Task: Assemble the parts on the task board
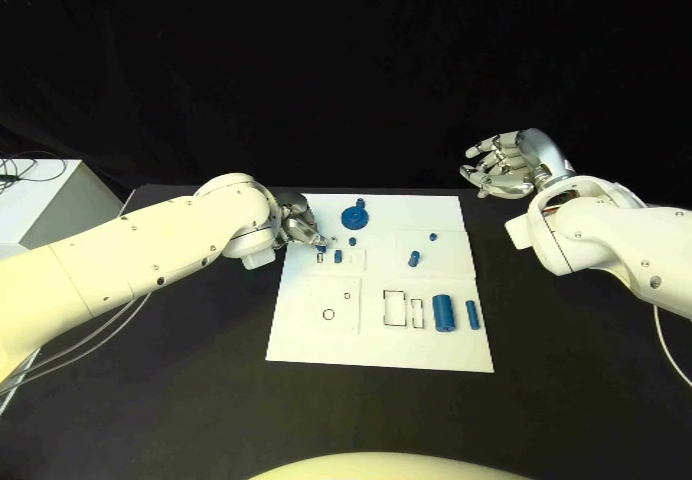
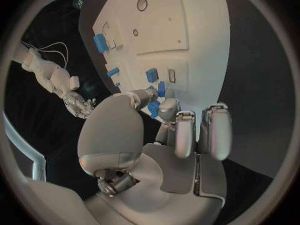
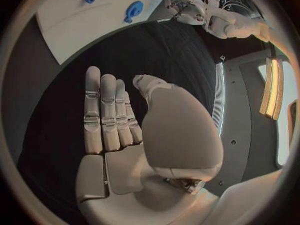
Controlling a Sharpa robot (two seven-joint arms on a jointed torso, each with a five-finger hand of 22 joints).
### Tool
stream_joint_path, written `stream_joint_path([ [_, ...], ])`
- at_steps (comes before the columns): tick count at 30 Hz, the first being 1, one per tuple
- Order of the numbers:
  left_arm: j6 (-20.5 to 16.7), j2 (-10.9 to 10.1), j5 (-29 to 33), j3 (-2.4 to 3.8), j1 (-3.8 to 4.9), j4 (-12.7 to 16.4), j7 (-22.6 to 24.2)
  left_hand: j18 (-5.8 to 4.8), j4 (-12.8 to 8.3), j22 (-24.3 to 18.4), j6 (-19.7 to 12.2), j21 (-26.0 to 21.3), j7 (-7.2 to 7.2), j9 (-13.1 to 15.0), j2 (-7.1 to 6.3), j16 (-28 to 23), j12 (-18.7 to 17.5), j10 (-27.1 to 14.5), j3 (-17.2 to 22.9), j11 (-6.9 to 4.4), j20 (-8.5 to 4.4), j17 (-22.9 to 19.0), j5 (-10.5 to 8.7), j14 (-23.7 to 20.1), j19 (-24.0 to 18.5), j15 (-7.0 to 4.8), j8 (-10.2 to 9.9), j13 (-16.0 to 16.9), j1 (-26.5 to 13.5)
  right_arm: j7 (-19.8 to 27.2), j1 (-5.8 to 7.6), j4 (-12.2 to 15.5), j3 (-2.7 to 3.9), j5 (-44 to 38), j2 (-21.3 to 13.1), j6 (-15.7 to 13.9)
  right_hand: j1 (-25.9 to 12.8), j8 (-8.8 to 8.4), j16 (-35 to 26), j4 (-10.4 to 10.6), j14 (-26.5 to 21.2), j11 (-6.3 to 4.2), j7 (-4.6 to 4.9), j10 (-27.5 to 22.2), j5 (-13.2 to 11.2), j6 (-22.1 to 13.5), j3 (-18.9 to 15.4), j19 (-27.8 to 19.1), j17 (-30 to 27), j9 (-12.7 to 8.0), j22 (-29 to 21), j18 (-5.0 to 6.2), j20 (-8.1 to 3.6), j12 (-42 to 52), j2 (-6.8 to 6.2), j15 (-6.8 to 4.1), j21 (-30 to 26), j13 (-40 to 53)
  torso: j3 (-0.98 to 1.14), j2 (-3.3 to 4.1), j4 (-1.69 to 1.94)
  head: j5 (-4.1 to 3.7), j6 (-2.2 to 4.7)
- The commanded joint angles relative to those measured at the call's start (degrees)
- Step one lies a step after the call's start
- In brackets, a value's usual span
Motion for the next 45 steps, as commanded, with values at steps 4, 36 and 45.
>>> stream_joint_path([
  [4,0.91,-0.32,-0.90,-0.13,-0.22,0.46,0.45,-0.15,-8.85,5.15,0.84,0.28,-0.42,2.82,0.73,0.19,0.18,0.48,9.07,-0.03,-0.10,15.09,0.21,5.96,0.45,-0.48,0.40,0.04,0.01,6.28,-0.02,-1.01,-0.06,7.52,0.36,-2.57,-0.55,-0.85,-15.24,-0.82,-5.33,2.44,2.20,-0.45,0.51,-0.71,1.40,-4.84,-6.97,-0.32,-8.66,0.42,2.80,-9.77,-0.40,2.76,-9.76,-11.51,0.03,-0.03,0.21,0.01,-0.37],
  [36,1.70,-0.11,-3.16,-0.76,-1.45,0.64,0.34,-0.16,-8.99,5.19,0.92,0.30,-0.46,2.86,0.68,0.19,0.18,0.53,9.27,-0.07,-0.13,15.09,0.39,5.96,0.48,-0.51,0.44,0.05,-0.08,11.76,-0.08,-1.91,-0.15,13.78,0.62,-2.73,-0.78,-3.91,-27.16,-3.65,-6.81,4.04,3.46,-0.07,1.74,-1.26,2.51,-5.71,-14.92,-1.47,-19.56,0.59,5.24,-15.08,0.17,5.06,-17.85,-23.01,0.00,0.00,0.04,0.23,-0.77],
  [45,1.60,-0.28,-3.66,-0.76,-1.52,0.69,0.35,-0.16,-8.99,5.19,0.92,0.30,-0.46,2.86,0.68,0.19,0.18,0.53,9.27,-0.07,-0.13,15.09,0.39,5.96,0.48,-0.51,0.44,0.05,-0.08,11.77,-0.09,-1.79,-0.15,13.80,0.52,-2.70,-0.84,-3.96,-27.32,-3.69,-6.80,4.07,3.50,-0.08,1.77,-1.25,2.50,-5.70,-15.04,-1.48,-19.76,0.59,5.27,-15.11,0.19,5.09,-17.95,-23.19,-0.02,0.00,0.08,0.17,-0.92],
])
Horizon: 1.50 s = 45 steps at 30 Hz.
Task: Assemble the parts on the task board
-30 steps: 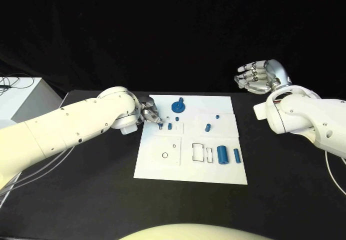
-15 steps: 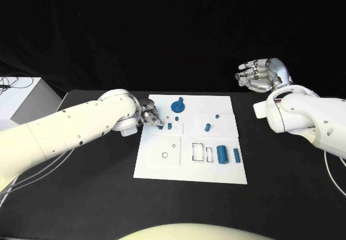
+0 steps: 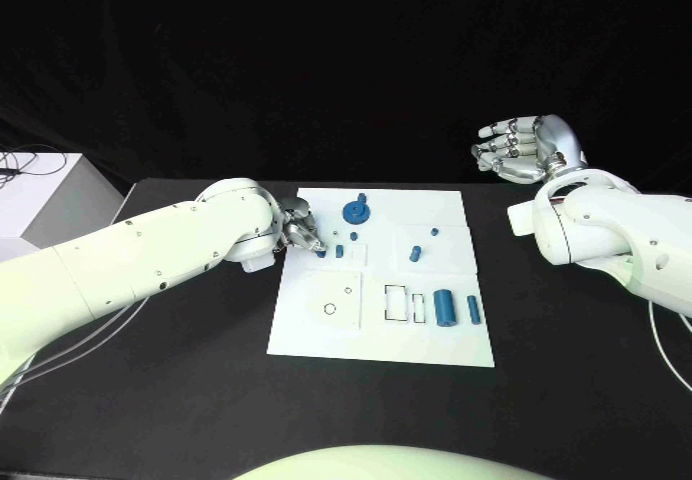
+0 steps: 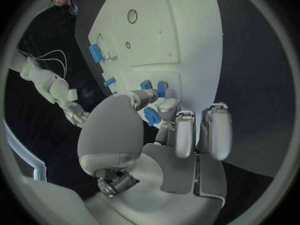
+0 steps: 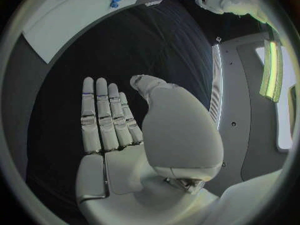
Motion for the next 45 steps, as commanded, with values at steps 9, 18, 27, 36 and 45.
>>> stream_joint_path([
  [9,0.26,-0.35,-1.25,-0.11,-0.49,0.46,0.16,-0.16,-8.73,5.19,0.92,0.30,-0.45,1.14,0.60,0.19,0.18,0.33,9.01,0.14,0.08,15.09,0.14,5.96,0.28,-0.52,0.37,0.07,-0.16,1.20,-0.05,0.15,0.01,0.05,-0.07,-0.22,-0.27,-0.32,-0.40,-0.39,0.12,0.54,1.09,-0.03,0.45,-0.33,0.10,0.12,-0.22,-0.09,-0.34,0.67,0.29,-0.35,0.28,0.21,-0.33,-0.31,-0.01,0.00,0.01,-0.08,-0.14],
  [18,0.10,-0.46,-1.50,-0.10,-0.54,0.61,0.12,-0.17,-8.90,5.24,1.04,0.33,-0.50,1.20,0.55,0.19,0.09,0.35,9.31,0.10,0.04,15.09,0.37,5.96,0.31,-0.57,0.42,-0.07,-0.38,1.24,-0.09,0.11,0.01,0.05,-0.05,-0.19,-0.29,-0.33,-0.48,-0.42,0.14,0.55,1.11,-0.02,0.54,-0.31,0.10,0.13,-0.29,-0.10,-0.45,0.67,0.30,-0.37,0.30,0.22,-0.37,-0.41,-0.01,0.03,-0.01,-0.08,-0.28],
  [27,-0.67,-0.46,-1.64,-0.08,-0.54,0.55,0.11,-0.20,-8.93,5.34,1.06,0.38,-0.51,1.21,0.54,0.19,0.11,0.38,9.36,0.09,0.03,15.09,0.39,5.96,0.38,-0.58,0.43,-0.03,-0.40,1.22,-0.13,0.05,0.01,0.05,0.00,-0.05,-0.31,-0.35,-0.53,-0.44,0.16,0.56,1.12,-0.02,0.61,-0.29,0.10,0.14,-0.34,-0.10,-0.53,0.67,0.31,-0.37,0.29,0.23,-0.40,-0.48,0.01,0.01,-0.01,-0.09,-0.33],
  [36,-1.17,-0.40,-2.15,-0.07,-0.54,0.61,0.18,-0.20,-8.98,5.34,1.09,0.38,-0.52,1.23,0.54,0.19,0.12,0.41,9.42,0.08,0.02,15.09,0.40,5.96,0.38,-0.58,0.45,-0.02,-0.42,1.18,-0.18,0.01,0.01,0.06,0.04,0.06,-0.38,-0.37,-0.64,-0.45,0.17,0.58,1.14,0.00,0.71,-0.25,0.08,0.15,-0.43,-0.10,-0.67,0.67,0.33,-0.38,0.29,0.26,-0.46,-0.61,0.04,0.02,-0.02,-0.08,-0.40],
  [45,-0.58,-0.36,-1.63,-0.05,-0.57,1.36,0.82,-0.23,-9.01,5.47,1.12,0.45,-0.53,1.24,0.53,0.19,0.02,0.36,9.48,0.07,0.01,15.09,0.37,5.96,0.47,-0.59,0.46,-0.19,-0.45,1.15,-0.24,-0.01,0.01,0.08,0.05,0.22,-0.54,-0.41,-0.78,-0.42,0.20,0.60,1.16,0.01,0.84,-0.21,0.05,0.16,-0.55,-0.11,-0.88,0.67,0.37,-0.40,0.33,0.29,-0.53,-0.79,0.00,-0.01,-0.02,-0.09,-0.41],
])
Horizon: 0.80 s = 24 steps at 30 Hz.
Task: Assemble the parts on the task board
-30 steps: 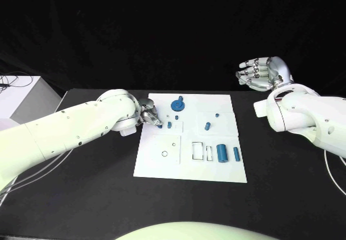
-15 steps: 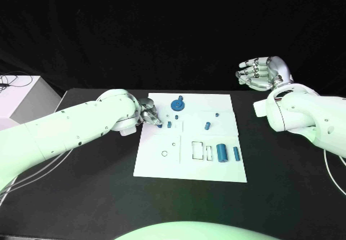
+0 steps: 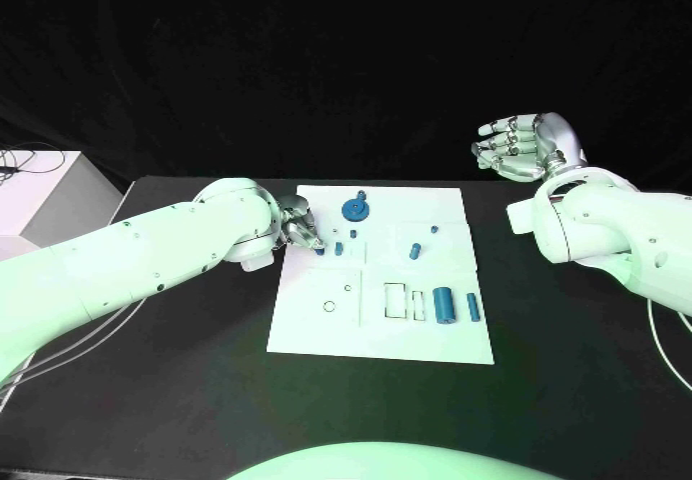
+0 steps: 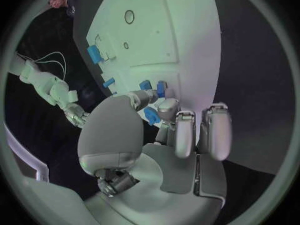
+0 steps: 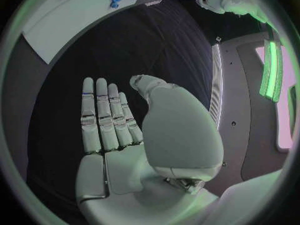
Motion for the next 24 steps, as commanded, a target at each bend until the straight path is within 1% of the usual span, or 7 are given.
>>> stream_joint_path([
  [1,0.65,0.10,0.00,-0.08,-0.20,0.35,0.73,-0.22,-8.94,5.47,1.12,0.22,-0.53,0.60,0.27,0.19,0.02,0.37,9.42,0.05,0.01,15.09,0.17,6.17,0.47,-0.39,0.36,-0.09,-0.11,0.77,-0.06,0.02,0.01,-0.16,0.05,0.33,-0.54,-0.29,-0.32,-0.27,0.20,0.38,1.20,0.19,0.27,-0.20,-0.11,0.16,-0.08,-0.07,-0.11,0.69,0.37,-0.19,0.32,0.29,-0.33,-0.11,-0.03,-0.02,0.01,0.01,0.05],
  [15,2.11,-0.02,-0.49,-0.07,-0.21,0.32,0.96,-0.22,-8.95,5.44,1.13,0.21,-0.53,0.61,0.28,0.19,-0.01,0.37,9.46,0.05,0.00,15.09,0.11,6.17,0.45,-0.38,0.37,-0.14,-0.15,0.58,-0.13,-0.03,0.01,-0.12,0.07,0.66,-0.69,-0.33,-0.43,-0.24,0.22,0.40,1.21,0.19,0.36,-0.19,-0.15,0.17,-0.18,-0.08,-0.28,0.70,0.40,-0.21,0.34,0.32,-0.38,-0.26,0.00,-0.02,0.03,0.05,0.02],
  [20,1.41,-0.06,-2.24,-0.07,-0.21,0.36,1.04,-0.22,-8.97,5.44,1.15,0.21,-0.54,0.61,0.27,0.19,-0.01,0.38,9.51,0.05,-0.01,15.09,0.07,6.17,0.45,-0.38,0.37,-0.14,-0.16,0.57,-0.15,-0.05,0.01,-0.08,0.06,0.71,-0.69,-0.33,-0.43,-0.24,0.22,0.40,1.21,0.19,0.36,-0.19,-0.15,0.17,-0.18,-0.08,-0.28,0.70,0.40,-0.21,0.34,0.32,-0.38,-0.26,-0.03,0.00,0.00,0.07,0.01],
  [24,0.20,-0.11,-3.53,-0.07,-0.22,0.45,1.15,-0.24,-9.03,5.52,1.19,0.25,-0.55,0.63,0.28,0.19,0.10,0.48,9.60,0.03,-0.02,15.09,0.03,6.17,0.50,-0.38,0.39,0.04,-0.14,0.59,-0.18,-0.05,0.01,-0.05,0.07,0.76,-0.79,-0.38,-0.54,-0.22,0.22,0.42,1.23,0.17,0.41,-0.21,-0.19,0.16,-0.26,-0.09,-0.43,0.69,0.42,-0.22,0.35,0.34,-0.43,-0.38,-0.01,-0.01,-0.01,0.04,0.02],
])
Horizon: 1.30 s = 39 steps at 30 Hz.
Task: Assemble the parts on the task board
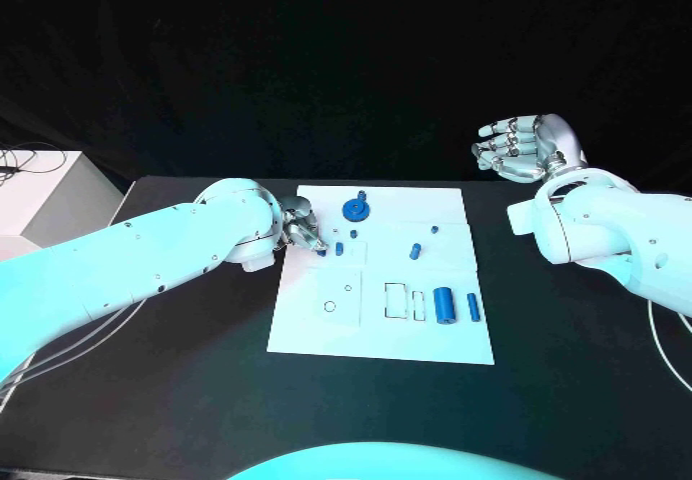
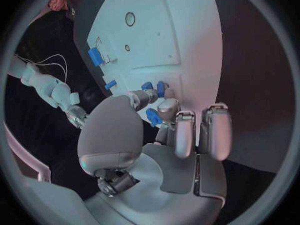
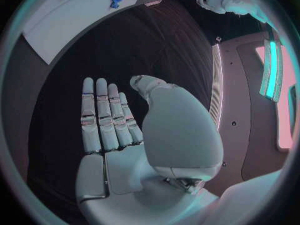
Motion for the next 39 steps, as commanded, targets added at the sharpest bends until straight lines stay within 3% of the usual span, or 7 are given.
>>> stream_joint_path([
  [1,-0.62,-0.07,-2.62,-0.06,-0.13,0.13,0.47,-0.26,-9.22,5.60,1.01,0.29,-0.75,0.11,0.62,0.19,0.09,0.50,9.48,0.01,-0.02,15.09,0.14,6.17,0.55,-0.39,0.17,0.06,0.22,0.62,-0.05,0.02,0.01,-0.12,0.05,0.68,-0.58,-0.28,-0.34,-0.22,0.22,0.42,1.24,0.16,0.41,-0.20,-0.19,0.16,-0.09,-0.10,-0.11,0.70,0.43,-0.23,0.13,0.34,-0.20,-0.11,0.00,0.01,-0.03,-0.05,-0.04],
  [15,-3.86,-0.72,-3.20,-0.04,-0.36,1.13,0.64,-0.35,-9.42,5.99,1.19,0.50,-0.80,0.15,0.50,0.19,0.35,0.80,9.79,-0.04,-0.06,15.09,0.10,6.17,0.81,-0.42,0.23,0.46,0.23,0.55,-0.08,0.03,0.01,-0.08,0.02,0.79,-0.70,-0.33,-0.47,-0.19,0.20,0.44,1.26,0.14,0.46,-0.22,-0.23,0.14,-0.19,-0.11,-0.30,0.69,0.46,-0.24,0.17,0.37,-0.26,-0.26,-0.02,-0.02,0.03,-0.09,-0.26],
  [39,-2.25,-0.67,-2.29,-0.07,-0.67,0.98,0.42,-0.35,-9.42,5.99,1.19,0.50,-0.80,0.15,0.50,0.19,0.35,0.80,9.79,-0.04,-0.06,15.09,0.10,6.17,0.81,-0.42,0.23,0.46,0.23,0.27,-0.11,-0.02,0.00,-0.08,0.02,1.21,-0.77,-0.37,-0.58,-0.20,0.20,0.45,1.27,0.12,0.50,-0.23,-0.25,0.12,-0.27,-0.12,-0.44,0.69,0.48,-0.26,0.18,0.39,-0.29,-0.37,0.07,-0.01,0.00,-0.07,-0.53],
])
